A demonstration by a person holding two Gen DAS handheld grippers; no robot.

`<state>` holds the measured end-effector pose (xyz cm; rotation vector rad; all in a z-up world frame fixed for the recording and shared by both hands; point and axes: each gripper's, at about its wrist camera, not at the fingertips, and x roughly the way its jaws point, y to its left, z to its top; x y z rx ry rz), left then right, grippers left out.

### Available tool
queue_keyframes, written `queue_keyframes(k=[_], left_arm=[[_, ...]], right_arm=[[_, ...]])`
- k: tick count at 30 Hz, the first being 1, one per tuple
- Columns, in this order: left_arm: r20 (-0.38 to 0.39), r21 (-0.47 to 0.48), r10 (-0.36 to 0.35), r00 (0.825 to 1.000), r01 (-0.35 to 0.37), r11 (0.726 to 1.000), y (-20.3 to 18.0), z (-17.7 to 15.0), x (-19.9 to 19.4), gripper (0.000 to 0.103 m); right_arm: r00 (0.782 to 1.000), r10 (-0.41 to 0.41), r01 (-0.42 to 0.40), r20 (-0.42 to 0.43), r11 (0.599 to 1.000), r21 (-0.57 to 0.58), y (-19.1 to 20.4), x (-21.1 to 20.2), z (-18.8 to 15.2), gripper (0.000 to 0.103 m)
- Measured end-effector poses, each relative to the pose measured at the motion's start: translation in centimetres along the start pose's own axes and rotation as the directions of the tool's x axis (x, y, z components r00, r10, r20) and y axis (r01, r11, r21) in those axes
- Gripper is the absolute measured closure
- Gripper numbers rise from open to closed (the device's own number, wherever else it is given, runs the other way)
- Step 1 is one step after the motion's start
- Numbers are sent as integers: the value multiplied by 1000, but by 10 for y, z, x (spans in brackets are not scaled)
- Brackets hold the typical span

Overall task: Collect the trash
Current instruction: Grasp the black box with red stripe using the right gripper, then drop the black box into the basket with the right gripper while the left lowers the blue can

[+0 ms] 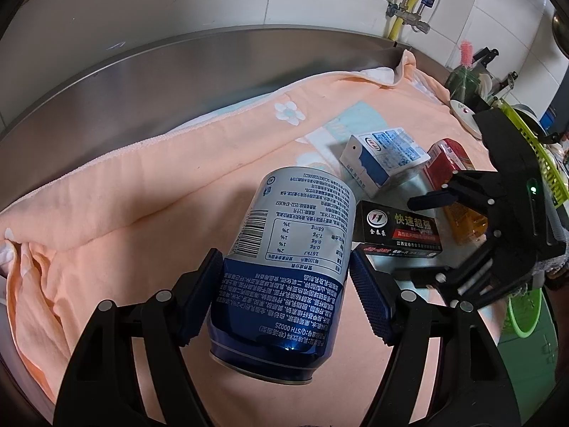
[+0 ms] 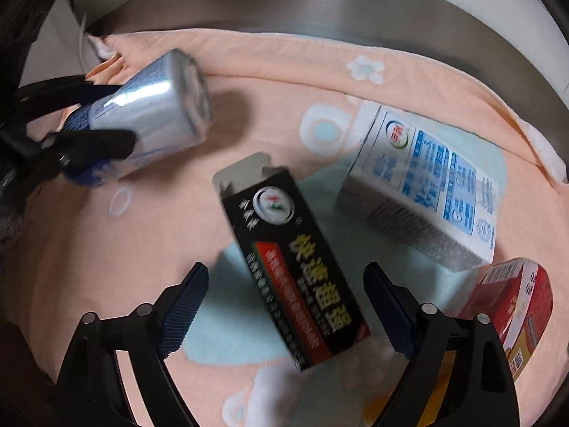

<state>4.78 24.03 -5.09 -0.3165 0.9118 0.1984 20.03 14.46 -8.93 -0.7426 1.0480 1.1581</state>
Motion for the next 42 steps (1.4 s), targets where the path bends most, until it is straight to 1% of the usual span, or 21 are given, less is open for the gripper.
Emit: queue_keyframes(k=[3,8,10,12,14,15,17,19,21,29,32,35,36,38,40,42], left_arm=[[0,-2,0,1000,0,1000,0,0,0,31],[-1,3,0,1000,0,1000,-1,0,1,31],[-1,3,-1,1000,1,1000,-1,-1,2,31],[0,2,0,1000,0,1000,0,-1,1,31],[1,0,1,1000,-1,1000,-1,-1,1,31],[2,1,3,1000,-3,1000,0,-1,1,31],[5,-2,0,1000,0,1000,0,-1,0,31],[12,-2,3,1000,-3,1000,-1,-2,-2,31],[14,-5,1,1000,-1,1000,-1,-3,-4,31],[42,10,-22,999,22,1000,-11,-6,-19,31],[56,26,-44,997,42,999,-22,-9,-28,31],[67,56,-66,996,63,996,-37,-11,-36,31],[72,69,-80,994,75,995,-45,-11,-39,31],[80,96,-103,991,95,991,-60,-12,-46,31],[89,131,-139,986,127,983,-81,-12,-52,31],[89,163,-170,981,154,975,-101,-13,-55,31]], right_arm=[[1000,-8,8,-17,1000,-1,1,8,5,27],[1000,-22,22,2,1000,18,6,12,12,30],[1000,-23,23,9,999,27,5,12,13,34],[1000,-23,22,20,999,48,5,11,12,41],[999,-16,14,33,998,66,2,4,9,46],[999,-14,11,40,997,71,-11,-6,-1,49],[998,-6,1,57,996,91,-11,-11,-7,53],[997,-25,17,70,995,102,-6,-20,-18,55],[996,-28,17,90,993,120,-3,-26,-28,57],[980,-61,27,191,984,177,20,-66,-71,58],[967,-74,23,242,977,210,33,-85,-89,58],[952,-110,36,285,967,254,42,-106,-108,58],[943,-128,42,309,961,272,45,-120,-120,58],[928,-159,54,338,953,297,53,-131,-132,58],[910,-203,67,362,933,354,53,-151,-157,58],[893,-262,100,365,908,406,50,-164,-182,58]])
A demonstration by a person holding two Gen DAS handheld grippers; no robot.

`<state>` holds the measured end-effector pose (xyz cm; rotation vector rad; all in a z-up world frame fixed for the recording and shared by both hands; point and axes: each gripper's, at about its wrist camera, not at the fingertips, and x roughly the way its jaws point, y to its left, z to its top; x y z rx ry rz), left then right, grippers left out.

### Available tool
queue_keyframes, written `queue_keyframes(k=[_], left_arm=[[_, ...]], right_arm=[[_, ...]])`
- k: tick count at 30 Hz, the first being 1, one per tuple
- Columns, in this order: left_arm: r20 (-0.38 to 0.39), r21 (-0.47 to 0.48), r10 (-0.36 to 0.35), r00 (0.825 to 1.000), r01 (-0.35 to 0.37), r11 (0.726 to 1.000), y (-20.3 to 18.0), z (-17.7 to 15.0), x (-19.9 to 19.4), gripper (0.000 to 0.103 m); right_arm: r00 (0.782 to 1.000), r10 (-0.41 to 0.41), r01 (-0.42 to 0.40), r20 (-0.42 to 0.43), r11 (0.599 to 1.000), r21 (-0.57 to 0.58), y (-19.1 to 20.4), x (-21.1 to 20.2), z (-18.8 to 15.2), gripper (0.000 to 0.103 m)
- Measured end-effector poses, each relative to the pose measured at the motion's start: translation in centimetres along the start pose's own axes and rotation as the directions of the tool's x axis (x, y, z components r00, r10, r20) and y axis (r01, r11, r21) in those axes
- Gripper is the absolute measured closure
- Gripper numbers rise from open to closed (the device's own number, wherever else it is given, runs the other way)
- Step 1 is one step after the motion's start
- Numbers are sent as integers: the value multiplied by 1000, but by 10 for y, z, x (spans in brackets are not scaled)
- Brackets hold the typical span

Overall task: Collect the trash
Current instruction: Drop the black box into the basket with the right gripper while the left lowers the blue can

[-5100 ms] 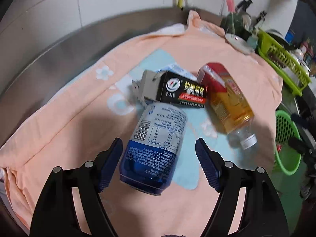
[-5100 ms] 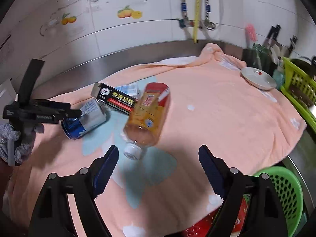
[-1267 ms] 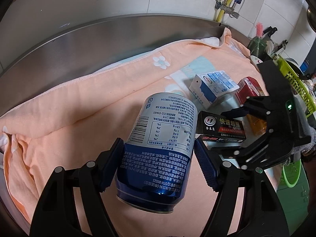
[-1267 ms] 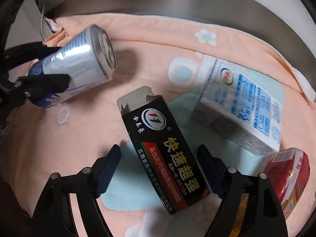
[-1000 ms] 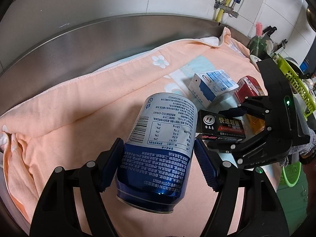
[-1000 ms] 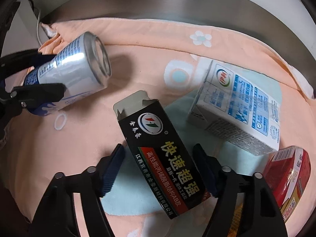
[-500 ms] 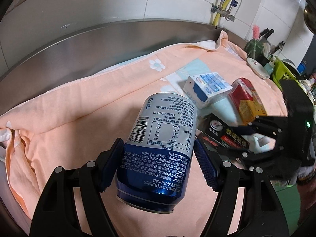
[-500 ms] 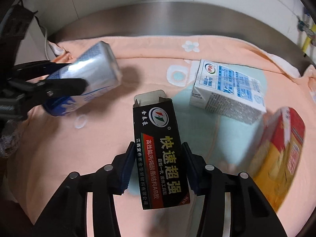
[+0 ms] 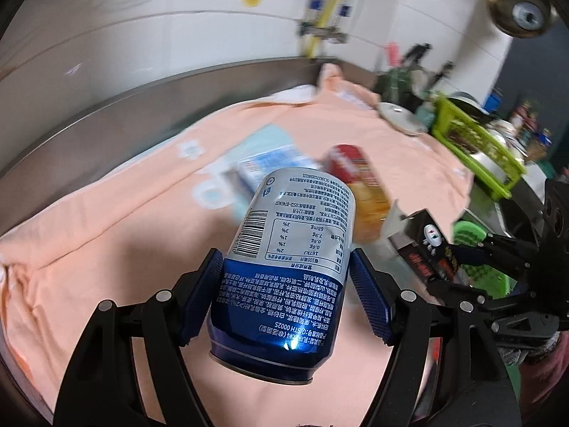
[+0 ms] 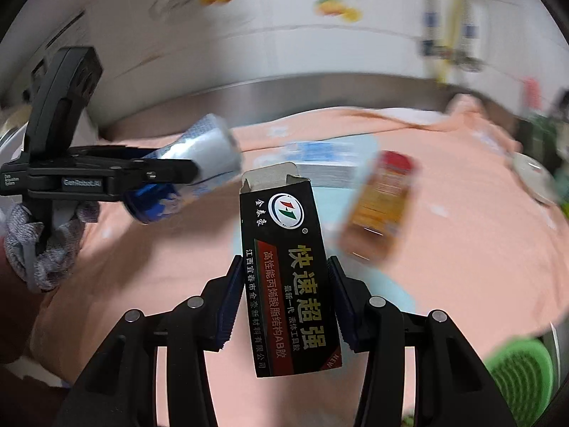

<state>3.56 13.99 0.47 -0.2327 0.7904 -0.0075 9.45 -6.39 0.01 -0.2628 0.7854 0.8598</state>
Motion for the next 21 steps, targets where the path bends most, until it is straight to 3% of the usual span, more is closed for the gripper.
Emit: queue_keyframes(k=[5,8,11,14,17,19,21], left_arm=[[-14,82,-97,995,97,992,-61,5,12,31],[-37,126,-143,989,147,981,-97,7,25,31],[-67,165,-198,978,206,964,-136,6,40,31],[-99,195,-244,965,260,946,-175,7,56,31],[-128,221,-281,951,304,927,-209,5,70,31],[-145,244,-291,946,319,916,-233,2,80,31],[-170,258,-299,939,335,906,-253,-3,91,31]], right_arm=[[984,-179,179,-17,975,130,-57,-51,-52,58],[948,-307,317,-80,921,225,-104,-79,-95,58],[914,-380,407,-144,864,298,-141,-98,-135,58],[876,-437,483,-206,805,344,-170,-105,-171,58],[852,-459,524,-252,759,387,-200,-105,-199,58],[855,-444,519,-268,750,411,-213,-106,-212,58],[831,-467,555,-301,727,404,-223,-104,-225,58]])
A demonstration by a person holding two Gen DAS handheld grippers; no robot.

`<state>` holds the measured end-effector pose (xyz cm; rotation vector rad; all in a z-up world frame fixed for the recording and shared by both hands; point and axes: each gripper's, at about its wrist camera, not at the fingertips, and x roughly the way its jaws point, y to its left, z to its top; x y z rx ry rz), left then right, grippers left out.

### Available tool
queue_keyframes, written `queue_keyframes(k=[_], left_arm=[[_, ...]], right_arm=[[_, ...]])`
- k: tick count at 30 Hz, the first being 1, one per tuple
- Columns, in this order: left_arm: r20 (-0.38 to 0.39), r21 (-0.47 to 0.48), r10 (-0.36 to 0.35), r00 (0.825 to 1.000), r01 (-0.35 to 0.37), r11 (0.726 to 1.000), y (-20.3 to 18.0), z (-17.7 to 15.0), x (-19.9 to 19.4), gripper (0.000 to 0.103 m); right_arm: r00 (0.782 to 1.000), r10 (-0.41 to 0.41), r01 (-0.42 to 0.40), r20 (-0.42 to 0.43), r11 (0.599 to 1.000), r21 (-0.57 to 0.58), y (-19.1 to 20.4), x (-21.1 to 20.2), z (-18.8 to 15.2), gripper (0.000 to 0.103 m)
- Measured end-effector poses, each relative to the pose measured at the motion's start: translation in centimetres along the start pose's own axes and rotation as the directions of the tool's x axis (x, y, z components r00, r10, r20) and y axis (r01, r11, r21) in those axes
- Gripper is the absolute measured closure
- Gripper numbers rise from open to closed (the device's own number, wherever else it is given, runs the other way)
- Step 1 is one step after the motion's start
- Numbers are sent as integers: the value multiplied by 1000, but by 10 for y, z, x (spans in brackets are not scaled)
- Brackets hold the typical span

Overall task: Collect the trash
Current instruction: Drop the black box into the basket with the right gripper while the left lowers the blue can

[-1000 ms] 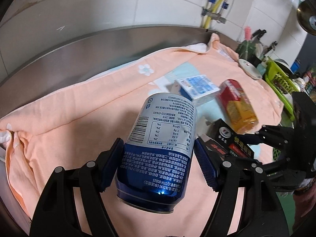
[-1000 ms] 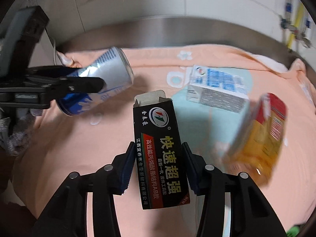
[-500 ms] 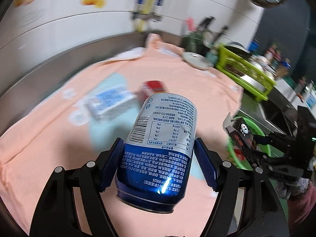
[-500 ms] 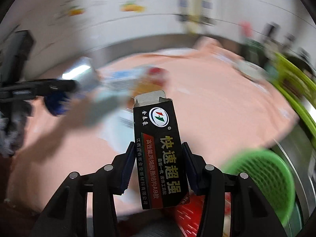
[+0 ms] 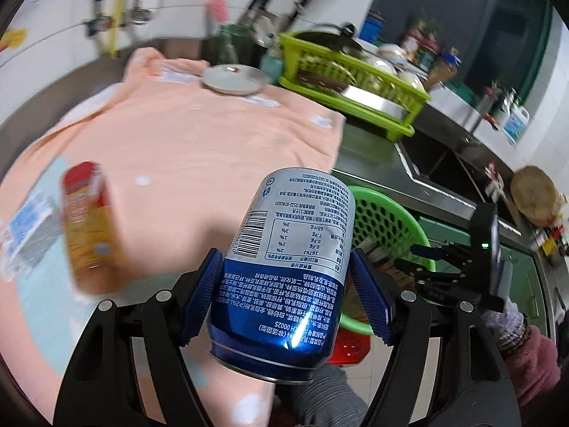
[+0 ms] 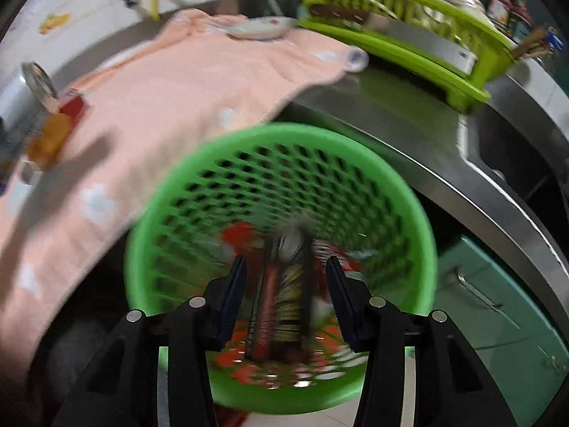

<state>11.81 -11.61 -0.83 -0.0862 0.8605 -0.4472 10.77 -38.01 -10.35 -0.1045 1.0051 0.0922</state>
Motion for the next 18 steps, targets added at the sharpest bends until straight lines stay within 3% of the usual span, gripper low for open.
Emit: queue_keyframes(k=[7,18], left_arm=[[-70,48,-23,997,27,998,-38,3,49,31],[-200,105,-42,979,64,992,-84,3,138,31]], right_arm=[[1000,25,-25,1,998,52,-26,14,-6,57],[995,42,-51,90,994,97,-48,-23,-24,50]])
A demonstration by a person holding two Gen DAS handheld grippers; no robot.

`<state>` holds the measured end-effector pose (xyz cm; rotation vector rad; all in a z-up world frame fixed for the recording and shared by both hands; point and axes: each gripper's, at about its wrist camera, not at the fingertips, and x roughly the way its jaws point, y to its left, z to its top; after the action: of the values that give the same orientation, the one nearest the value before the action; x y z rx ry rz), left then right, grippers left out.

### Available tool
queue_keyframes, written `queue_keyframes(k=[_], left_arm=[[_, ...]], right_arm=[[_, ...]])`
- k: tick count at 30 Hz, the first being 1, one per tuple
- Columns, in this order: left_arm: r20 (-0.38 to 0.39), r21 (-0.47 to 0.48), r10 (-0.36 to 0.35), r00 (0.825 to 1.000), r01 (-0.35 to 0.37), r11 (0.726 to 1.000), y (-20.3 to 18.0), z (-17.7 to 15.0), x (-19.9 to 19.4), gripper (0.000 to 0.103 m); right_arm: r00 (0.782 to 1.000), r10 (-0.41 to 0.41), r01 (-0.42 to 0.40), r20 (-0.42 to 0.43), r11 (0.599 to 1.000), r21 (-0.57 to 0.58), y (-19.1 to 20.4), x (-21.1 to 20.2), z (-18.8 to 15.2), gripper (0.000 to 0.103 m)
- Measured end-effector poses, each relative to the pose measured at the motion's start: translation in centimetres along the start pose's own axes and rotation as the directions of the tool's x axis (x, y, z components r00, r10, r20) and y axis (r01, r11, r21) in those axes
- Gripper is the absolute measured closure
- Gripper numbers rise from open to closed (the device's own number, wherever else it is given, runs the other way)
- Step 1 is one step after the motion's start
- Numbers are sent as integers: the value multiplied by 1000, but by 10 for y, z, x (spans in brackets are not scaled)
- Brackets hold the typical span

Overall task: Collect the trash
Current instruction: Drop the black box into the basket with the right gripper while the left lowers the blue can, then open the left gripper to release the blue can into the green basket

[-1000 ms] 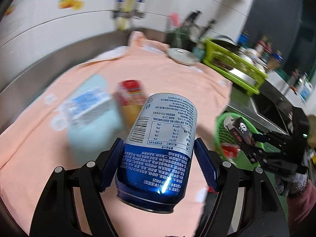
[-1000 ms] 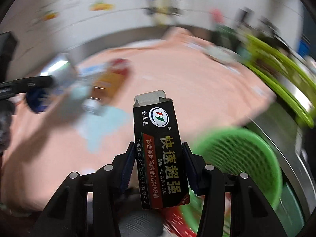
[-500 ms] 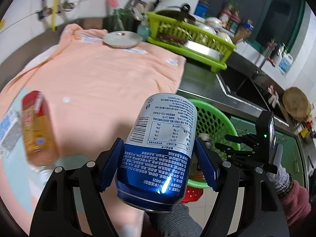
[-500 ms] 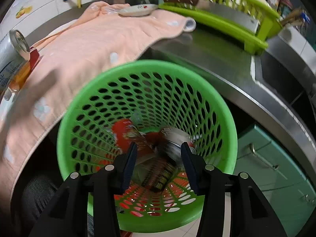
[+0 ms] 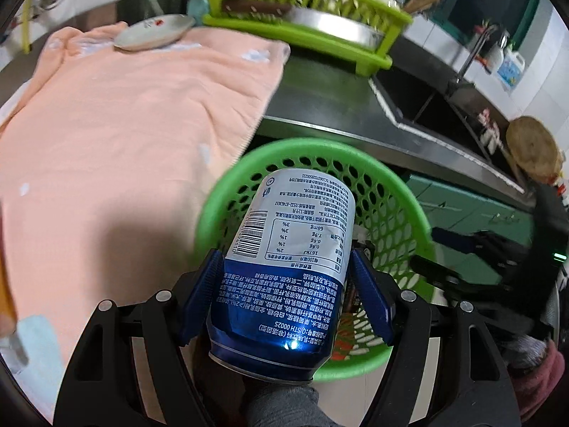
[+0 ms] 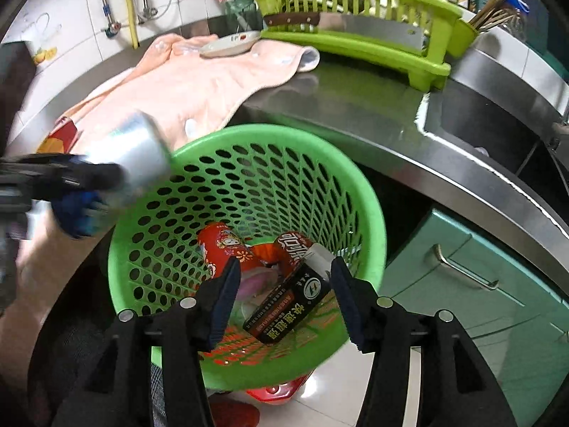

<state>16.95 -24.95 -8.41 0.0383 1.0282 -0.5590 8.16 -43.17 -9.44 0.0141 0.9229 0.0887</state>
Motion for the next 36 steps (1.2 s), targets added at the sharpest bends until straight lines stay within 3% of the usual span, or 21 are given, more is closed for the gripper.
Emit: queue_keyframes(k=[7,15,26,36], left_arm=[[-83,94,73,994,-65,993,-28,11,62,31],[-174,113,126,977,-107,988,-36,19,118,31],[-197,104,119,973,-100,990,-40,26,136,30],[-182,95,112,977,-96,991,-44,23,125,30]], right_arm=[[999,5,-6,49,1000,21,-10,-20,-11,47],[999,9,-12,43,998,55,-26,-20,-23,47],[999,18,-21,37,997,79,-33,-19,-30,46],[999,1,-6,52,997,80,-29,-29,-31,41]])
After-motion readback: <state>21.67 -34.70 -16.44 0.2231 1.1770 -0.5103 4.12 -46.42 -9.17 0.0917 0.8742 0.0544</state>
